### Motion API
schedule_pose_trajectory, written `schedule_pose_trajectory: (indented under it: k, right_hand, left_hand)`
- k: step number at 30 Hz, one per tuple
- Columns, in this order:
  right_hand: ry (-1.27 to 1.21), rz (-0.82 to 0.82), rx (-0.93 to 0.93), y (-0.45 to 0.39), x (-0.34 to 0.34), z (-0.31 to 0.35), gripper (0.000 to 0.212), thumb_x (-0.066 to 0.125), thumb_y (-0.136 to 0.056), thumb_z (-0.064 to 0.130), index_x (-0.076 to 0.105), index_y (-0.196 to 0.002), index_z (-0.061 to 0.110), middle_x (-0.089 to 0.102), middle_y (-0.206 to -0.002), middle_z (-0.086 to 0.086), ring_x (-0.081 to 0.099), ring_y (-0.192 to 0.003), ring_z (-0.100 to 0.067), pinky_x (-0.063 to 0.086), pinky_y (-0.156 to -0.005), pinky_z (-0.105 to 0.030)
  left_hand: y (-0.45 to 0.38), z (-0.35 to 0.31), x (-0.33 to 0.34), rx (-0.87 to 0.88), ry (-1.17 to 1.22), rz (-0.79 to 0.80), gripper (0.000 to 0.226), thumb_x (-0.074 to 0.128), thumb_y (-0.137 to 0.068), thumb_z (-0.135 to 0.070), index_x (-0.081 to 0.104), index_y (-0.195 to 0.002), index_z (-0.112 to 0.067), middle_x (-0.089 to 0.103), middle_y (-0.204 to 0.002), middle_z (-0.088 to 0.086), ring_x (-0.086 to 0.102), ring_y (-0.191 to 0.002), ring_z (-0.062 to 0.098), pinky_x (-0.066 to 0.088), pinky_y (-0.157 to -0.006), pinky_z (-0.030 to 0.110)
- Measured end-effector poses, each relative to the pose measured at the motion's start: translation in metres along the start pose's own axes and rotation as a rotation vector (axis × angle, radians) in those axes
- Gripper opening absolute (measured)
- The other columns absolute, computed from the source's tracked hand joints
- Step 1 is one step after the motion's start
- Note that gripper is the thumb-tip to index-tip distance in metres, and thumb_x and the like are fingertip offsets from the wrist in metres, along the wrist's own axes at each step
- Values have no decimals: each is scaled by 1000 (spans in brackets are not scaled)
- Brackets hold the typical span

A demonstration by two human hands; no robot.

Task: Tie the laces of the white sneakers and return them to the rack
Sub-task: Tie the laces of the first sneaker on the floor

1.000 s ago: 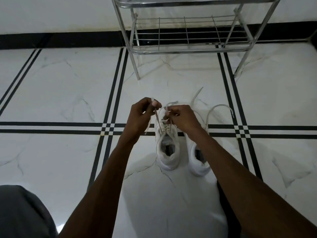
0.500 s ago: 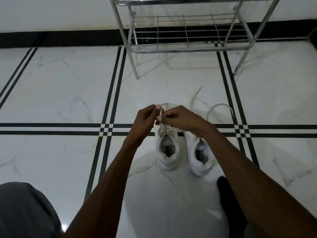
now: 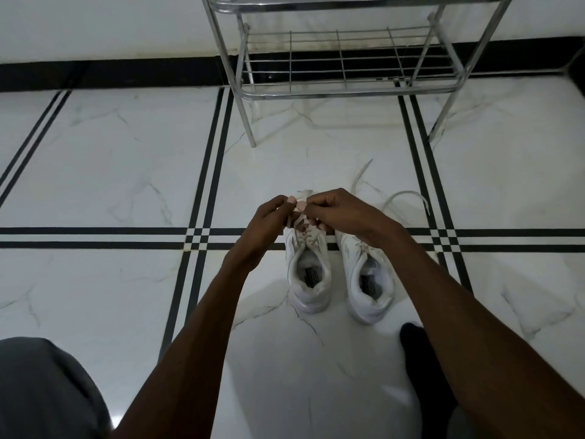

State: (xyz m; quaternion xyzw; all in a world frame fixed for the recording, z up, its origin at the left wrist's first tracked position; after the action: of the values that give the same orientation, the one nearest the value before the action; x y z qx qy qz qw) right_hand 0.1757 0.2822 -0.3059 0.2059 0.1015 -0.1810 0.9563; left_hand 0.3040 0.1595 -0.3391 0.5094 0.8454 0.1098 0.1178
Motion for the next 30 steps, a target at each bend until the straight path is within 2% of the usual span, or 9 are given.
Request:
schedule_pose_trajectory:
  k: [2,7,10,12,15,17,21,25,30]
  right_hand:
    - [-26,-24,-13,-1,3,1,36,64,-94,35,69,-67,12,61,-67,-1,50,-58,-8,42,-65,-28]
    - [51,-7,-41,0,2,5,23,69,-89,29,79,-77,12,69,-75,-14,52,-66,-10,44,-68,-28]
    - [168,59,-43,1,-4,5,19,72,-84,22,75,-74,6,56,-66,-5,46,-64,-12,39,-65,-31]
    - [277,67,-39,1,-8,3,14,75,-79,20,74,-74,6,60,-67,3,51,-62,-9,44,-66,-30]
    - [440,-126,-42,-2,-12,-6,7,82,-71,17,77,-75,15,72,-75,8,70,-70,-11,58,-71,-33]
    - [439,-284,-87,-5,-9,-14,9,84,-67,15,79,-76,17,74,-73,6,72,-70,-13,61,-70,-34]
    - [331,-463,-185,-10,-1,-24,9,84,-71,17,78,-76,12,77,-77,1,73,-70,-10,60,-67,-29]
    - [125,-466,-165,-10,8,-29,8,81,-74,13,74,-77,10,77,-85,-3,76,-78,-13,62,-76,-35]
    - [-151,-407,-129,-11,8,-37,13,83,-74,17,75,-81,10,78,-93,-7,76,-89,-22,60,-88,-48]
  left_hand:
    - [1,0,-1,-20,2,32,37,43,-108,-41,68,-100,-15,71,-91,4,66,-95,23,48,-104,56]
    - [3,4,3,-164,-26,17,53,29,-109,-45,71,-107,-12,76,-86,1,70,-101,25,42,-101,40]
    - [2,6,2,-131,-7,-28,36,40,-107,-38,66,-93,-17,71,-80,2,63,-83,16,42,-83,35]
    - [0,7,3,-132,24,-66,22,50,-103,-32,65,-94,-18,69,-80,0,62,-78,12,41,-78,33]
    - [-2,9,5,-148,69,-95,18,54,-100,-31,65,-101,-17,70,-81,1,65,-85,17,40,-85,40]
    - [-1,10,5,-153,91,-110,18,54,-100,-27,66,-103,-14,73,-81,3,68,-85,15,42,-87,39]
    - [1,10,5,-72,4,-92,26,52,-105,-18,67,-125,-11,80,-101,8,76,-86,8,54,-70,16]
    - [-3,18,4,0,-221,-100,41,63,-100,-18,60,-140,-23,77,-118,4,75,-101,17,59,-85,29]
    - [-5,19,6,116,-499,-238,15,71,-95,-20,73,-107,-11,67,-107,6,69,-96,22,58,-79,32]
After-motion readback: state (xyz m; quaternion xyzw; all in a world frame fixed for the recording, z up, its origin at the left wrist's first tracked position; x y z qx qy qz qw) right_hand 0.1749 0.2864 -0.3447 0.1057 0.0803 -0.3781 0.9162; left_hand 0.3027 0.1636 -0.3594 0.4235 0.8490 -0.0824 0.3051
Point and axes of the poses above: each hand's wrist, its own y-axis away from the middle knuckle, its own x-axis out of the palm, z = x × y, the point moved 1 cm from there along -y, towards the middle knuckle
